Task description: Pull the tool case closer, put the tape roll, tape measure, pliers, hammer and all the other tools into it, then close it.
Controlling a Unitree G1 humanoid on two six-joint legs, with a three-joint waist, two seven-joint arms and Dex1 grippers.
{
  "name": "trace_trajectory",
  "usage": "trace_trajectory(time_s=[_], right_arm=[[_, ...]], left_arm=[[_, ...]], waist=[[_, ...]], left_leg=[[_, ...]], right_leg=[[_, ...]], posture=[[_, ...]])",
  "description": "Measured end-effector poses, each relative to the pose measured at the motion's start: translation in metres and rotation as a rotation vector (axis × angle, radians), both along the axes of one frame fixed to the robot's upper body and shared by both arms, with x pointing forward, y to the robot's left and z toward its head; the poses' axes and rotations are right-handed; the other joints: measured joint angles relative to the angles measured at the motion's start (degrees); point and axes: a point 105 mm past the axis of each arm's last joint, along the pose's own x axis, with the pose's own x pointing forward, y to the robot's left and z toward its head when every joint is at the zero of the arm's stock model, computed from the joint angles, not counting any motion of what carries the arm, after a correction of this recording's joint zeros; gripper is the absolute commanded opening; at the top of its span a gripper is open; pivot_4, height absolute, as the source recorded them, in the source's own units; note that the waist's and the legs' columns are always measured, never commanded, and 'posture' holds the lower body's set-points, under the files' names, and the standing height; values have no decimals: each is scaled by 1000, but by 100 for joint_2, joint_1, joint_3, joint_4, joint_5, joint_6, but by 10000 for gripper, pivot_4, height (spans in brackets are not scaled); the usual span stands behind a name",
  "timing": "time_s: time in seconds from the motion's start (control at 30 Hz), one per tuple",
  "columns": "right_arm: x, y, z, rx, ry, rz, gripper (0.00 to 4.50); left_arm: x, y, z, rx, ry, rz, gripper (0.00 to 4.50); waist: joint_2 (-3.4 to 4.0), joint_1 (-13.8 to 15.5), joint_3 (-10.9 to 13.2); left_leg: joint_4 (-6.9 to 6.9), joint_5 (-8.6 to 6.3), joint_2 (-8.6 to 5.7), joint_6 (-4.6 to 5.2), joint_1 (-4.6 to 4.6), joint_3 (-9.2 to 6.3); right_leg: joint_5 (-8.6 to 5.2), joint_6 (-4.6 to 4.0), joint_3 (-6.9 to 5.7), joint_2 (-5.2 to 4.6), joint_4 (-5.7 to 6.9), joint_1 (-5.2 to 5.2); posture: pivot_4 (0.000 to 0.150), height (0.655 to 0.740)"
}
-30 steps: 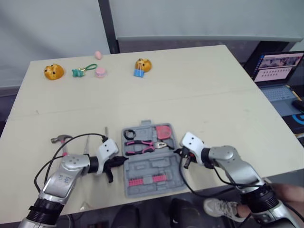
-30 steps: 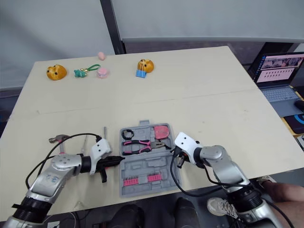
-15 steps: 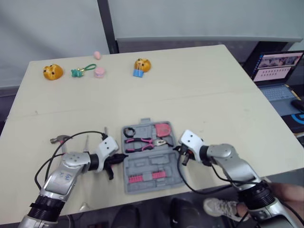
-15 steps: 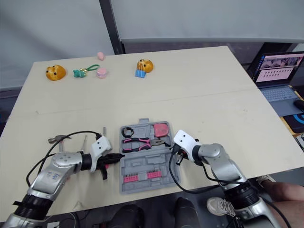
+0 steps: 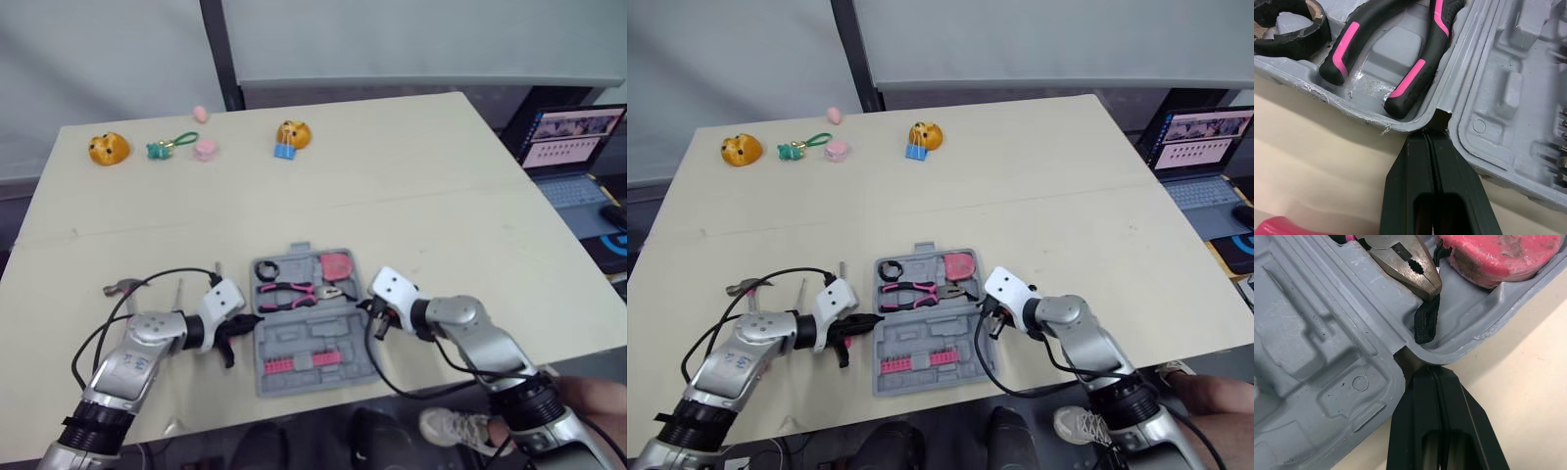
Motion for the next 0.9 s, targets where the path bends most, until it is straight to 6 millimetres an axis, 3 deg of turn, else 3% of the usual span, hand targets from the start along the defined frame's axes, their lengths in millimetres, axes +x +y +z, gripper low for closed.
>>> trace_trajectory(time_s=[0.9], right_arm=[[8, 2, 2, 4, -17, -24, 0]], left_arm=[[5, 0, 2, 20, -18, 9, 338]], waist=[[0, -4, 0]], left_leg=[[0, 0, 0, -1, 0, 0]], right_leg=[[0, 0, 0, 0, 0, 0]], posture=[[1500, 7400]])
